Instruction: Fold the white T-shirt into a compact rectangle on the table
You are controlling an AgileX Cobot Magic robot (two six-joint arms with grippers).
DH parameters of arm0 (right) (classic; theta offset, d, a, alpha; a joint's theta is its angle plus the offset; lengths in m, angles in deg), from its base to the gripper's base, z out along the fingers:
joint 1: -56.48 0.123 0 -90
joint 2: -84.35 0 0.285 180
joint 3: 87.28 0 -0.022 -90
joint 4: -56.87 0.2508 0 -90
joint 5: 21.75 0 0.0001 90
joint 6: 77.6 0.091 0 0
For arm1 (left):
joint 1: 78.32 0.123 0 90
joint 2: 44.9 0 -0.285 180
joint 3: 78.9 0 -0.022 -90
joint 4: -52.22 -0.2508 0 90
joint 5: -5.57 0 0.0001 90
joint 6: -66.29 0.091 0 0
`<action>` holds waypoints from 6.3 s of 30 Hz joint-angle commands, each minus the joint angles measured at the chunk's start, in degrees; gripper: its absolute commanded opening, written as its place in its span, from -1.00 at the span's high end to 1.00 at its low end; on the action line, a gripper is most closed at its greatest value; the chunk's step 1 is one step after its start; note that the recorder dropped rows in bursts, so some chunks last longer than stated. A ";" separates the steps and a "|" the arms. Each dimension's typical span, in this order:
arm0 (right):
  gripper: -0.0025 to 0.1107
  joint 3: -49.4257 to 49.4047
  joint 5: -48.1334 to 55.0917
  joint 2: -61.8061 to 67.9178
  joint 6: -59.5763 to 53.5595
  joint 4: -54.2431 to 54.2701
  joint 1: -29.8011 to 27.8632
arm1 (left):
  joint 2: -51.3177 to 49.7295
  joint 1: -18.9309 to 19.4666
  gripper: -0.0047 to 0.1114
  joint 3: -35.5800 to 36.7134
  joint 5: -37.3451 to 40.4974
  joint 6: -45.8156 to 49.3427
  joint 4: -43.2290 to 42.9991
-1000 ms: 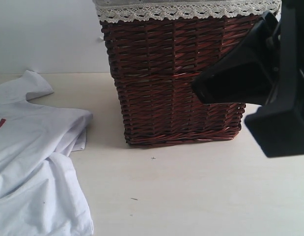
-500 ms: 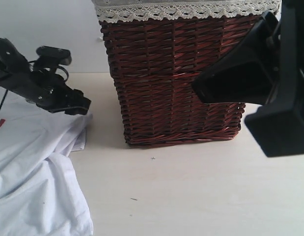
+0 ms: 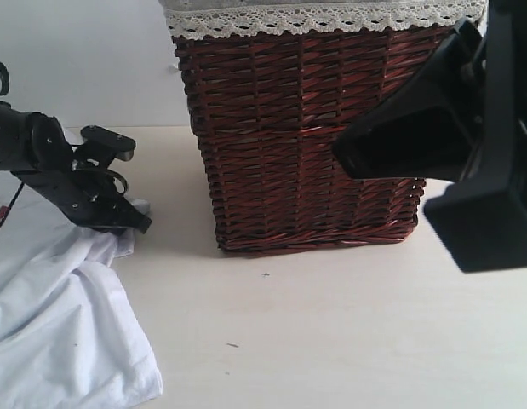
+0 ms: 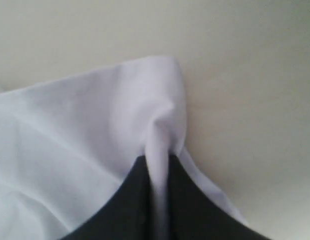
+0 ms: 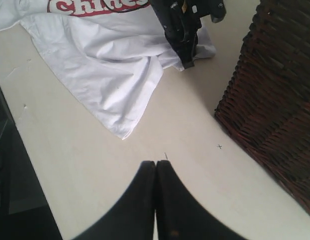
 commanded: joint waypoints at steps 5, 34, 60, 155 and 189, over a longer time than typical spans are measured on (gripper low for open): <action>0.96 -0.27 -0.58 -0.48 -0.25 -0.17 -0.23 | 9.28 1.54 0.92 -0.66 -0.10 -2.15 0.92; 0.96 -0.27 -0.14 -0.37 -0.25 0.09 -0.23 | 5.73 39.42 -0.21 4.34 17.35 35.67 53.53; 0.06 -2.25 -9.57 14.03 -12.30 14.97 -0.23 | 42.76 37.91 0.92 18.58 23.70 64.97 89.15; 0.96 -2.25 -18.09 -19.32 -11.81 19.26 -0.23 | 119.62 16.22 0.92 63.03 -13.27 -30.08 -3.83; 0.96 -2.25 -18.09 -19.32 -11.81 19.24 -0.23 | 119.62 16.22 0.92 70.78 -1.72 -15.99 -9.17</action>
